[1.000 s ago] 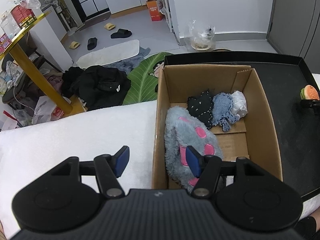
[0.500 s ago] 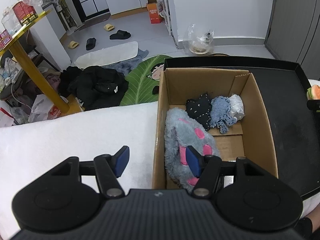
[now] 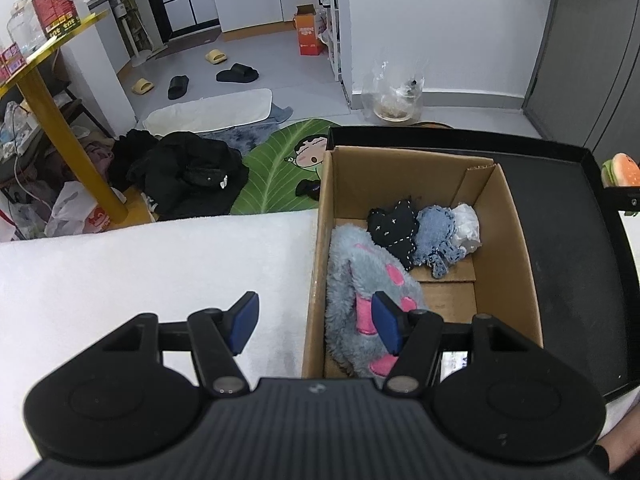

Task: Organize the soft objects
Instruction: 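Carry the hamburger plush into the box and open the right gripper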

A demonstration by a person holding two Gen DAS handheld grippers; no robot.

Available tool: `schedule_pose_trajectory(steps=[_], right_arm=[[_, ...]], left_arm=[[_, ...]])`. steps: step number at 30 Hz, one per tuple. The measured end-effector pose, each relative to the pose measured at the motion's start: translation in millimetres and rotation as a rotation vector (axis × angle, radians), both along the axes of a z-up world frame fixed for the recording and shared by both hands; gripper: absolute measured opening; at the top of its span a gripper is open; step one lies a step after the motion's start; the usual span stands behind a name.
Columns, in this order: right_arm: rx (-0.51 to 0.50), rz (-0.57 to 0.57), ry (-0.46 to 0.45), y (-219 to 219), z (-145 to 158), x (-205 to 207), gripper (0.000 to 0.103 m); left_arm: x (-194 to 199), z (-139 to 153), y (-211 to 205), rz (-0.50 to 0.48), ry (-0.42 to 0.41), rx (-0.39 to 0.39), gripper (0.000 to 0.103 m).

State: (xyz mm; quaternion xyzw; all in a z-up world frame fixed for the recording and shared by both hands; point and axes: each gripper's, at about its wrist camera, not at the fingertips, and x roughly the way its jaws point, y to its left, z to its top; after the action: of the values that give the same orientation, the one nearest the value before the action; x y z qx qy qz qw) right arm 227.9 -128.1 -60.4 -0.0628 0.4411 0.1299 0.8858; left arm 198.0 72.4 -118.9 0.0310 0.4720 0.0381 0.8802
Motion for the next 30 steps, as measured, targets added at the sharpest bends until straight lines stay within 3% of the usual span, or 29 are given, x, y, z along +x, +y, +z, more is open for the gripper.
schedule_pose_trajectory(steps=[16,30], right_arm=[[0.024,0.072,-0.030,53.9,25.3,-2.2,0.056],[0.032,0.128,0.000,94.2,17.1,-4.0,0.056]], left_arm=[[0.4,-2.7,16.5,0.032,0.010,-0.070,0.061],[-0.3,-4.6,27.6,0.061,-0.001,-0.110,0.060]])
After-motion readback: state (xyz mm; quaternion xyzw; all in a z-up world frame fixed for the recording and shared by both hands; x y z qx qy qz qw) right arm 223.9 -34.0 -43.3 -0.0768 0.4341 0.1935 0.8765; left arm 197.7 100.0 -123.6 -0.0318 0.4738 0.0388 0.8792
